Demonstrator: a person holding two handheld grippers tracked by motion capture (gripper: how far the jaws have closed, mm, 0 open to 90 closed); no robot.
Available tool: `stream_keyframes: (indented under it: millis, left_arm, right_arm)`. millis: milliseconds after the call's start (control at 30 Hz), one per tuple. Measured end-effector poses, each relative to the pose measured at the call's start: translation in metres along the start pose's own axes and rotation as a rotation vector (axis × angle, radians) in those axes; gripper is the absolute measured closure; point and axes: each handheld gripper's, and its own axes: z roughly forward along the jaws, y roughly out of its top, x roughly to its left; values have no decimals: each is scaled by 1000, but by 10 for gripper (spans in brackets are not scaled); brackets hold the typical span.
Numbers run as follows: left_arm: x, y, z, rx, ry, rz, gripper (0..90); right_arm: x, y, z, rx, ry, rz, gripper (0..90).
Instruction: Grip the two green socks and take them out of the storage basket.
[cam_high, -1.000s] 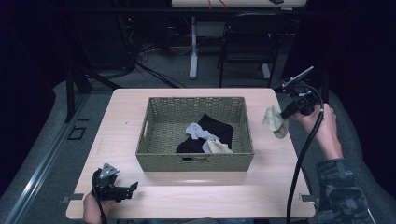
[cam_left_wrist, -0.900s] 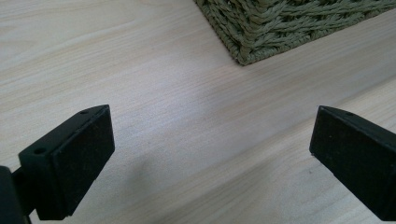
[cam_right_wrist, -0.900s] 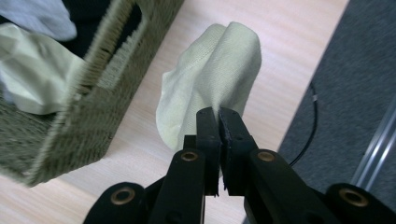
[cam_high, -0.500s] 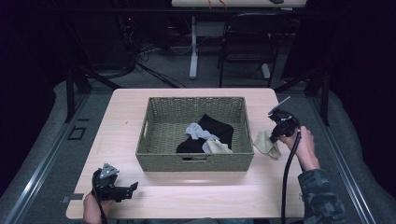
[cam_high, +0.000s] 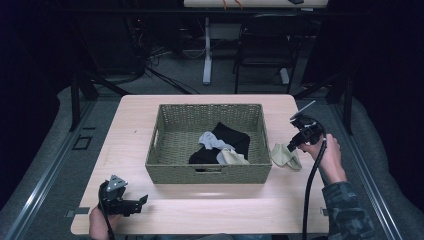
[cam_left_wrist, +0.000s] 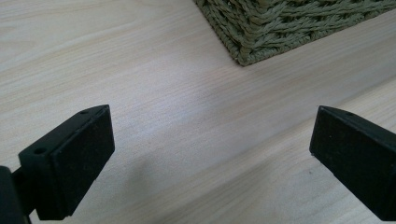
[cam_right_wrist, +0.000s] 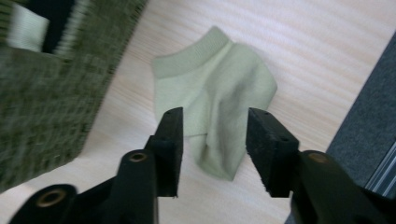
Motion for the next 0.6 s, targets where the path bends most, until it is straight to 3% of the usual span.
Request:
stream_keyframes:
  millis: [33,100,300,467,600]
  left_arm:
    - [0,0,0,1,-1,-2,0]
    - [0,0,0,1,-1,-2,0]
    - [0,0,0,3,-2,-7,0]
    - [0,0,0,4,-3,-8,0]
    - [0,0,0,1,-2,-5,0]
  right_arm:
    - [3,2,-14,-3,-5,-28,487]
    - [5,2,-20,-17,-3,-34,474]
    - [25,11,-66,-90,-9,-93,353]
    - [44,21,-87,-116,-2,-151,279]
    - [60,29,-92,-122,6,-194,216]
